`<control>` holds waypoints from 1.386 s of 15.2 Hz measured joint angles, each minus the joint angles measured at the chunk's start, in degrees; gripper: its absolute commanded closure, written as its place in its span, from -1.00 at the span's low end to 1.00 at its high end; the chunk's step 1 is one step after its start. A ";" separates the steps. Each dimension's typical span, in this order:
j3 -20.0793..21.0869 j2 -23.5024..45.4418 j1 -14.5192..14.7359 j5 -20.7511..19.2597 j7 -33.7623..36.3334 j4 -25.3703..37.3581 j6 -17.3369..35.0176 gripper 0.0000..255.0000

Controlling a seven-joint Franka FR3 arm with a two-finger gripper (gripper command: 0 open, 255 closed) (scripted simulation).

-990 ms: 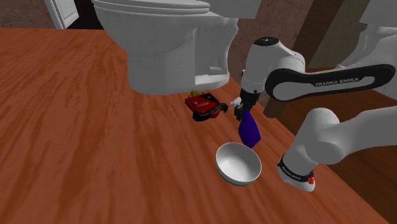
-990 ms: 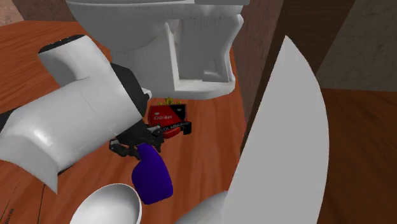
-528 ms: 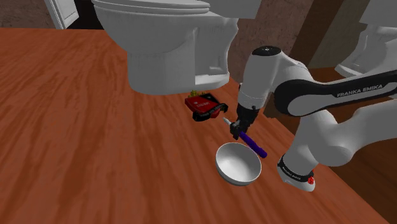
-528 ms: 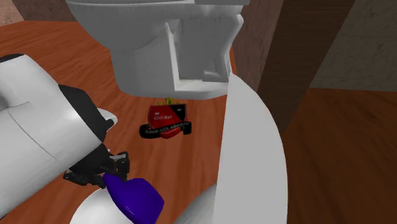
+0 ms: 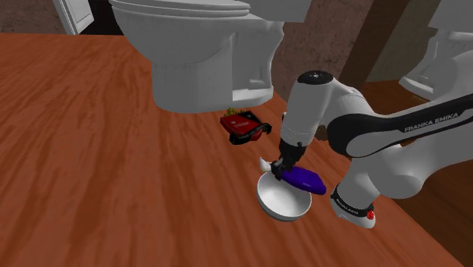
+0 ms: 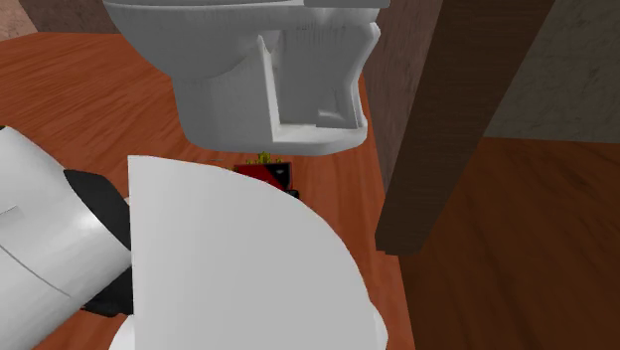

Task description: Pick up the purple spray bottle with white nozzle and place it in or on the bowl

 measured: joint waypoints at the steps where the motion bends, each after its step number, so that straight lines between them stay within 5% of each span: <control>1: 0.23 0.41 0.13 0.22 0.16 -0.63 1.00 1.00; 15: 1.45 4.98 -0.54 1.14 -0.24 -1.57 9.41 1.00; 16: 1.50 4.67 -0.42 1.26 -0.21 -2.08 9.54 -1.00; 21: 1.61 5.13 -0.53 1.23 -0.26 -3.44 12.49 -1.00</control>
